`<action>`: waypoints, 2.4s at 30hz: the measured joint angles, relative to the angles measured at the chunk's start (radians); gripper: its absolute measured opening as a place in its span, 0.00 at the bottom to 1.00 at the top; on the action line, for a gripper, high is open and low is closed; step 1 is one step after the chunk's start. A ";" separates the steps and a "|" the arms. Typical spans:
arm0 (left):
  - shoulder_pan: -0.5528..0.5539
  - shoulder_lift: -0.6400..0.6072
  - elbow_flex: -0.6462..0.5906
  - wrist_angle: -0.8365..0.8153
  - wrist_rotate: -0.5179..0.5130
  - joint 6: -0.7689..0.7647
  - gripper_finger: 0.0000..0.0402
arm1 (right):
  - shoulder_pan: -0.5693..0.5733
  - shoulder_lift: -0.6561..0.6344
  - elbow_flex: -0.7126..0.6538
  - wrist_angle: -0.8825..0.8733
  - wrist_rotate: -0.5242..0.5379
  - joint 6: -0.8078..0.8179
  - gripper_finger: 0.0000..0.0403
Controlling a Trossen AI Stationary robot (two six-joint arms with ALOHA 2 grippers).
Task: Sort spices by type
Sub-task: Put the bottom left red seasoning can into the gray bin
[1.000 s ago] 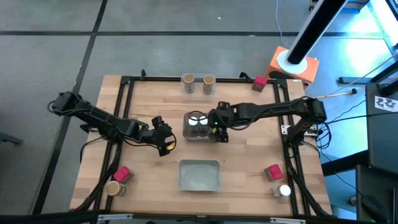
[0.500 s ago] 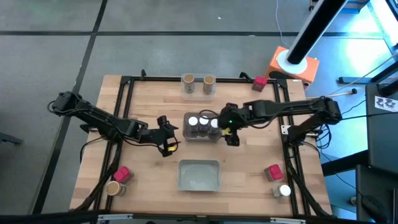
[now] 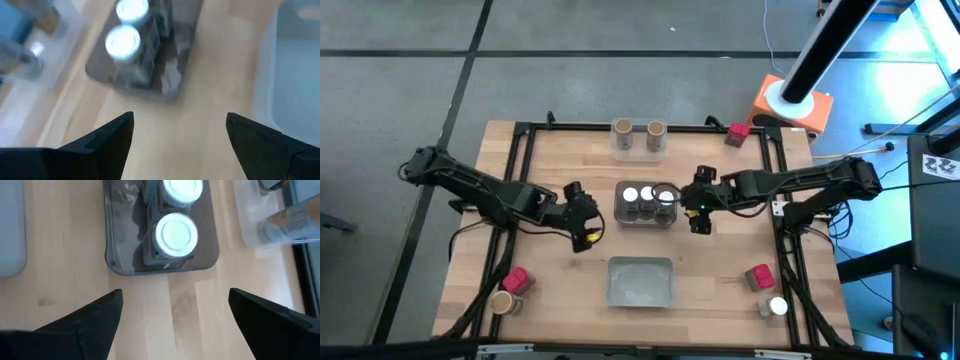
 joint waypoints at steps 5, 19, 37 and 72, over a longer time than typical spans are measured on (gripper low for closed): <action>-0.035 0.000 0.136 -0.268 0.099 -0.147 0.75 | -0.003 -0.003 -0.068 0.010 0.006 0.012 0.90; -0.207 0.000 0.179 -0.626 0.430 -0.770 0.75 | -0.003 -0.076 -0.147 0.032 0.085 0.079 0.90; -0.566 0.051 0.033 -0.528 0.498 -1.318 0.75 | -0.003 -0.088 -0.147 0.023 0.075 0.080 0.90; -0.590 0.056 -0.188 -0.277 0.533 -1.249 0.50 | -0.003 -0.087 -0.147 0.047 0.082 0.064 0.90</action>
